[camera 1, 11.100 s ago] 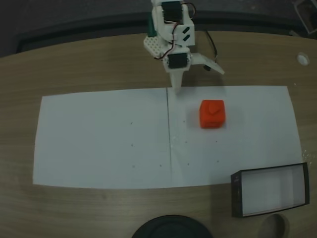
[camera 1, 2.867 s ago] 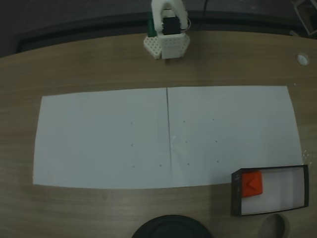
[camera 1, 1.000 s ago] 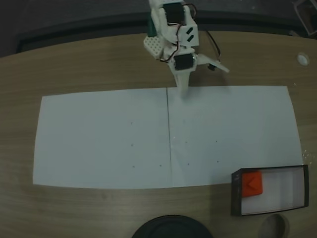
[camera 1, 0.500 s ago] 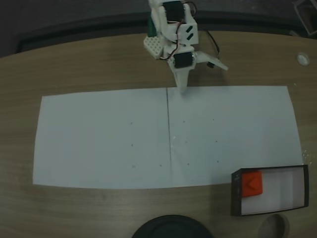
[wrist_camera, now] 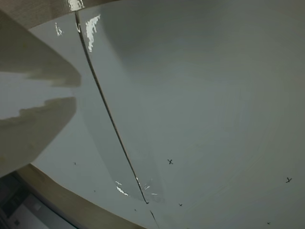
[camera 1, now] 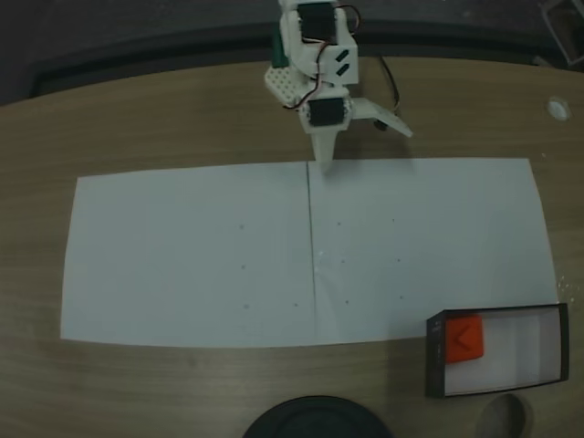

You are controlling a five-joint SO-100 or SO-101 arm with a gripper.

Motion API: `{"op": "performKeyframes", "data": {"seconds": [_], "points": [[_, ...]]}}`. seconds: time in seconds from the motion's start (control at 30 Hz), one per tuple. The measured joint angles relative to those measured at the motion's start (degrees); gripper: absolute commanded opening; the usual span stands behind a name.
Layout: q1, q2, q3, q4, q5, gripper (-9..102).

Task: Grab a orange square and put it in the box.

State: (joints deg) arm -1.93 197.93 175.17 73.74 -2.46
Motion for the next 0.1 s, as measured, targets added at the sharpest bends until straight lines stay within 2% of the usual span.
{"op": "performKeyframes", "data": {"seconds": [0.1], "points": [[0.0,0.0,0.0,0.0,0.0,0]]}}
